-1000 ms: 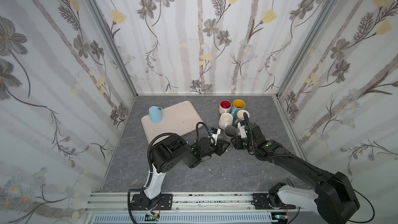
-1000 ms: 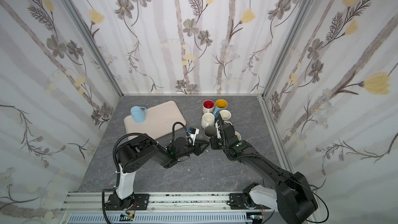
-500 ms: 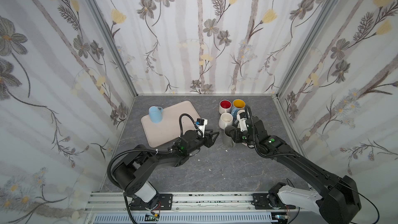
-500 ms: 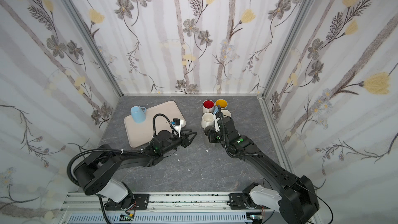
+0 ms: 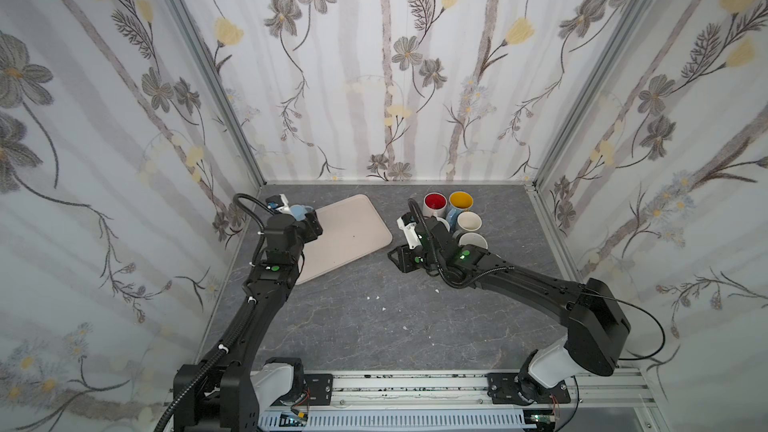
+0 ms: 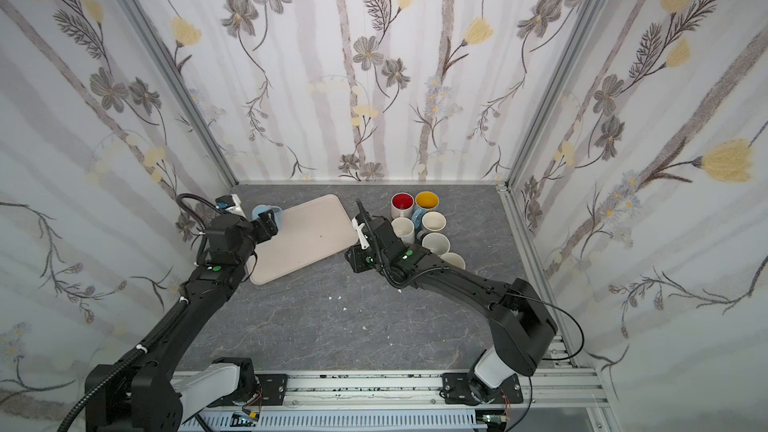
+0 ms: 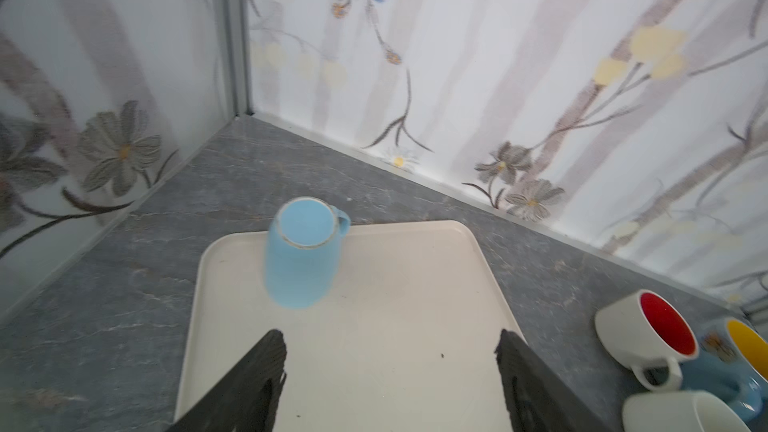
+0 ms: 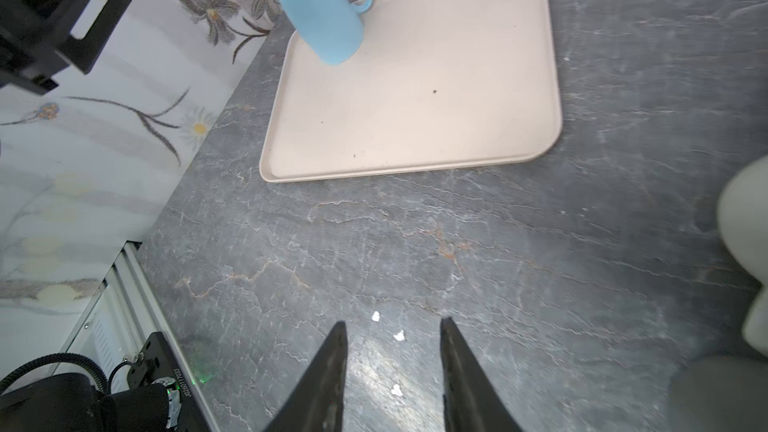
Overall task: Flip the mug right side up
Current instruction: 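Move the left gripper over the light-blue mug on the tray while the right gripper withdraws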
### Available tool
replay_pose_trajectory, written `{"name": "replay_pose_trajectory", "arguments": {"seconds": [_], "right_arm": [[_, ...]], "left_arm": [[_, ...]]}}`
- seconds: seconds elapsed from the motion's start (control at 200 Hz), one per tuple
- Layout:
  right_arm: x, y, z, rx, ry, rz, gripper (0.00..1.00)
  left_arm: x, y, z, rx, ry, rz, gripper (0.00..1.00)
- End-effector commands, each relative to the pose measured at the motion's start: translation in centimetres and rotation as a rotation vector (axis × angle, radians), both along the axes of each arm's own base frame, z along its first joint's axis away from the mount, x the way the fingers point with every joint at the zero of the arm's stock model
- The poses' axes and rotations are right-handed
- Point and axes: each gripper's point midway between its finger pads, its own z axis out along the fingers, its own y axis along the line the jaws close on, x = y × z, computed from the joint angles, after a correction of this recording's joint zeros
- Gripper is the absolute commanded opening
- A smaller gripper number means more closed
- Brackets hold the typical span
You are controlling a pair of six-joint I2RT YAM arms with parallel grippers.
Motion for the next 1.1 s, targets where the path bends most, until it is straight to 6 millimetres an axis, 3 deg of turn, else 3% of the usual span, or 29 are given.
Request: {"name": "replay_pose_trajectory", "arguments": {"seconds": [0.0,0.19,0.375,0.495,0.63,0.65,0.729,1.094], "right_arm": [[-0.2,1.9,0.2,0.02,-0.003,0.042,0.37],[-0.3,1.9,-0.5,-0.005,0.009,0.035,0.38],[0.6,1.5,-1.3,-0.029,0.008,0.014,0.4],[1.6,1.5,-1.6,-0.022,0.025,0.002,0.4],[2.6,1.6,-1.7,-0.015,0.032,-0.001,0.4],[3.9,0.6,-1.8,-0.015,0.035,-0.033,0.4],[4.9,0.2,-1.7,-0.01,0.036,-0.046,0.4],[8.7,0.3,-0.7,0.015,0.004,-0.048,0.41]], "left_arm": [[1.3,2.8,-1.0,-0.105,0.051,0.022,0.84],[7.1,7.1,-3.1,-0.212,0.065,-0.023,0.89],[12.6,8.2,-4.9,-0.24,0.109,-0.119,0.89],[15.5,7.8,-6.7,-0.289,0.139,-0.192,0.82],[16.8,6.2,-9.2,-0.345,0.183,-0.266,0.74],[16.8,5.8,-9.4,-0.347,0.187,-0.28,0.73],[16.6,4.0,-10.1,-0.337,0.208,-0.334,0.71],[13.7,-7.9,-12.9,-0.268,0.342,-0.648,0.65]]}}
